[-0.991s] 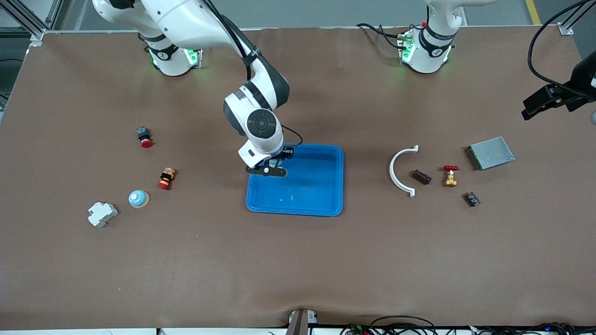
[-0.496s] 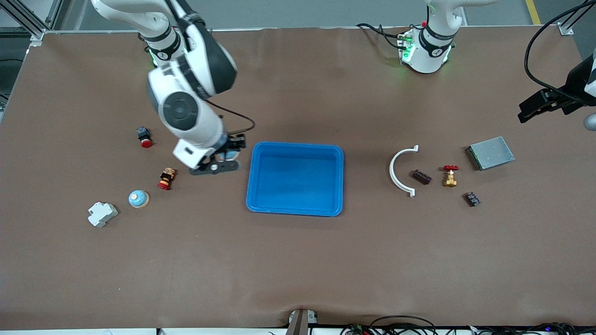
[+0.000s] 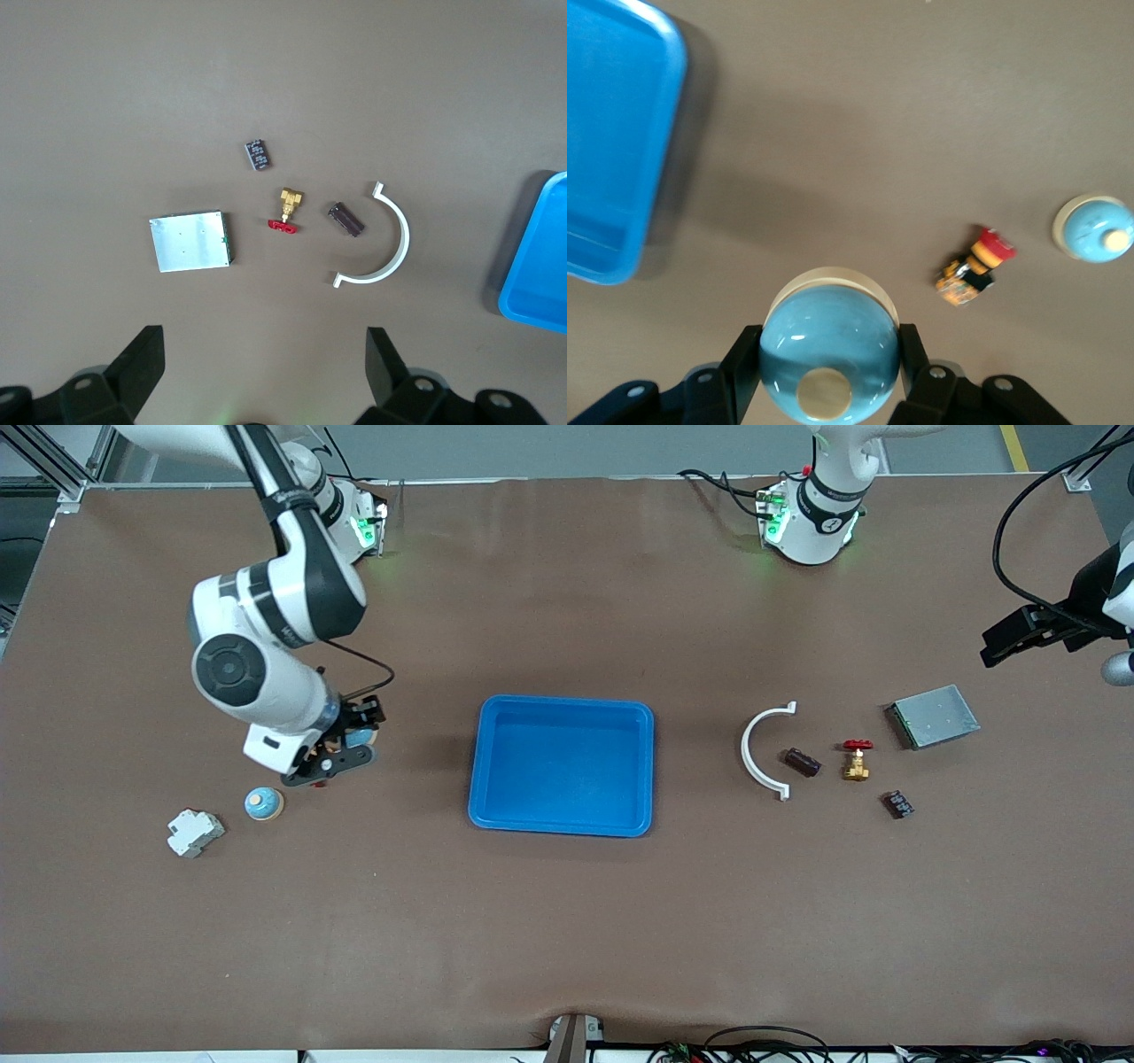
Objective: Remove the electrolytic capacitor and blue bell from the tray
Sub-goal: 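Carry the bell with the right gripper and set it beside the first bell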
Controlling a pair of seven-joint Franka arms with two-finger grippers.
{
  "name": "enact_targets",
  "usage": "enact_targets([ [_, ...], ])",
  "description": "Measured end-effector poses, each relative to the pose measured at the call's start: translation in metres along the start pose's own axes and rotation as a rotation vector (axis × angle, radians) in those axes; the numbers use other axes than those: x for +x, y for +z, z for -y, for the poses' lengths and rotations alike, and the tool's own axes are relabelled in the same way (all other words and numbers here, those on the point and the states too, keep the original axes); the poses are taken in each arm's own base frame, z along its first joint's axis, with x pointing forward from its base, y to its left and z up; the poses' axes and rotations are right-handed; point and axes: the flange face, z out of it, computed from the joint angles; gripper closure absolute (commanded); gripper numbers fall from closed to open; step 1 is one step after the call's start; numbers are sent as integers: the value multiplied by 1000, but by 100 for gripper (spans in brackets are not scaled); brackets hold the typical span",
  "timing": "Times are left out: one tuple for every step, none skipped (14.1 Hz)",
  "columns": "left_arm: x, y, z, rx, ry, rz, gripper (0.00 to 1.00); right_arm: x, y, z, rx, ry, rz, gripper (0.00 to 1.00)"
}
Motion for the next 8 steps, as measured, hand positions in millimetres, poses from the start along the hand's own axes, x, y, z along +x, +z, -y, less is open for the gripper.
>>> enact_targets([
  [3, 3, -1, 0, 0, 3, 0, -2, 10, -17, 2, -18, -16, 89],
  [5, 6, -1, 0, 0, 4, 0, -5, 21, -31, 3, -35, -30, 89],
  [5, 7, -1, 0, 1, 4, 0, -8, 31, -40, 3, -48, -40, 89],
  [5, 7, -1, 0, 1, 4, 0, -11, 40, -46, 3, -56, -48, 89],
  [5, 7, -1, 0, 1, 3, 0, -14, 47, -48, 2, -60, -52, 89],
  [6, 6, -1, 0, 1, 2, 0, -16, 54, -48, 1, -63, -57, 89],
  [6, 6, -1, -1, 1, 0, 0, -17, 61, -46, -1, -65, -66, 89],
  [6, 5, -1, -1, 1, -1, 0, -19, 68, -45, -4, -69, -78, 89],
])
